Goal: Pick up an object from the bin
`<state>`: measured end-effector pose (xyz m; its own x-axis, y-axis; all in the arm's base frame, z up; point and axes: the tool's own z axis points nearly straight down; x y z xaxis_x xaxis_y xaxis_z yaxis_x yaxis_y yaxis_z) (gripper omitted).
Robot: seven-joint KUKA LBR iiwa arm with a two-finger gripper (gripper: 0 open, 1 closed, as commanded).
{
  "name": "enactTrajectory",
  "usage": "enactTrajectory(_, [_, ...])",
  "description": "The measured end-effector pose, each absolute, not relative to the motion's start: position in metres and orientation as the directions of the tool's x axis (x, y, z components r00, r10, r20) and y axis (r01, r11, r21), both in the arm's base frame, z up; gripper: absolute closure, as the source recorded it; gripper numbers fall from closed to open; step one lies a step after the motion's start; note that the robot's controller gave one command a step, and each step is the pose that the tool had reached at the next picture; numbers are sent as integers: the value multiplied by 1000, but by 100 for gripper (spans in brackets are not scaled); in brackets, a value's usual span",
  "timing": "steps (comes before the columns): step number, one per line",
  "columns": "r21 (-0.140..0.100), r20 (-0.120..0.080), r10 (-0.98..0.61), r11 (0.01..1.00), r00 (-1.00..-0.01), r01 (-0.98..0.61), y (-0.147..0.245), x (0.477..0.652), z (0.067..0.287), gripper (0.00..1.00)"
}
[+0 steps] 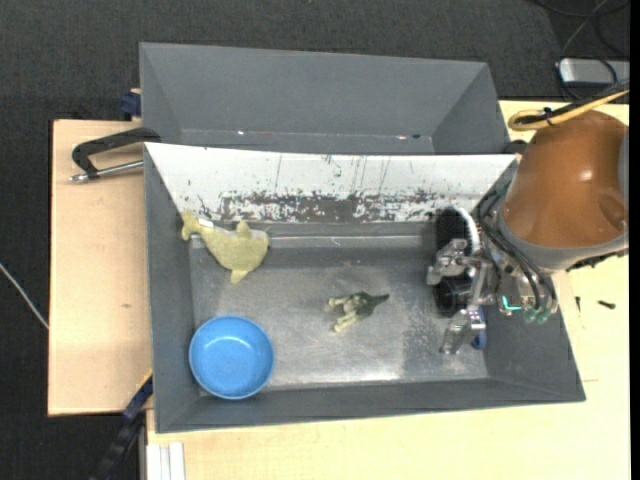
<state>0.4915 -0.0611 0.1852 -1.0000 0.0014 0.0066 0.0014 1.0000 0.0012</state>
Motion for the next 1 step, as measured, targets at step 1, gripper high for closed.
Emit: enactTrajectory(1, [0, -9, -174, 985, -985, -174, 15, 563, 72, 0])
